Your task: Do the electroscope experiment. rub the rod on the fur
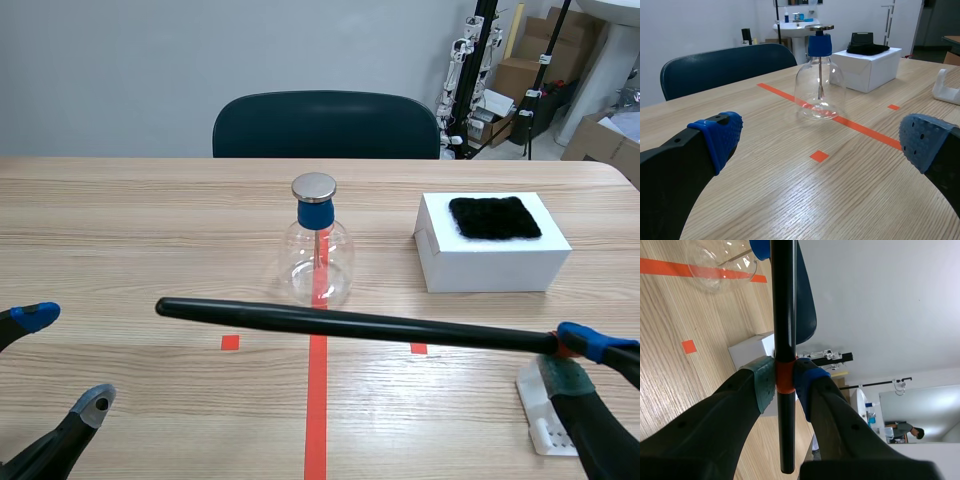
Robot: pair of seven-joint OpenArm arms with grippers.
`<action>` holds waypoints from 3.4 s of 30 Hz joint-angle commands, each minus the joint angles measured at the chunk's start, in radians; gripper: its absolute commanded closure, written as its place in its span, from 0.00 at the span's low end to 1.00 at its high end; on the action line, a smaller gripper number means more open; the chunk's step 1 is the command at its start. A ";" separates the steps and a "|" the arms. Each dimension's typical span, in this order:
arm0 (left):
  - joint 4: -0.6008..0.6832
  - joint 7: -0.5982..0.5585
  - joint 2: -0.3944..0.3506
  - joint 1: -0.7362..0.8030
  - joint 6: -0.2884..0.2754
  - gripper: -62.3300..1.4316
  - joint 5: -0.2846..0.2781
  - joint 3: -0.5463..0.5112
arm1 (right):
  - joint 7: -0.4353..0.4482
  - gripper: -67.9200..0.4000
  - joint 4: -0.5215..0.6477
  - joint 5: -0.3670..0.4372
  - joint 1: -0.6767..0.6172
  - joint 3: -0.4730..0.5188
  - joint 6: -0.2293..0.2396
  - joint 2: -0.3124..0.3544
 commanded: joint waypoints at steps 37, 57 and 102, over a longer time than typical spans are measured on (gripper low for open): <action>0.014 -0.027 -0.011 0.002 -0.002 0.00 -0.013 -0.005 | -0.043 0.94 0.013 0.008 0.099 0.163 -0.059 0.008; 0.014 -0.027 -0.011 0.002 -0.002 0.00 -0.013 -0.005 | -0.143 0.99 -0.162 0.068 0.631 0.356 0.221 0.064; 0.014 -0.028 -0.011 0.002 -0.002 0.00 -0.013 -0.005 | -0.331 0.99 -0.610 -0.584 1.169 -0.085 0.412 0.370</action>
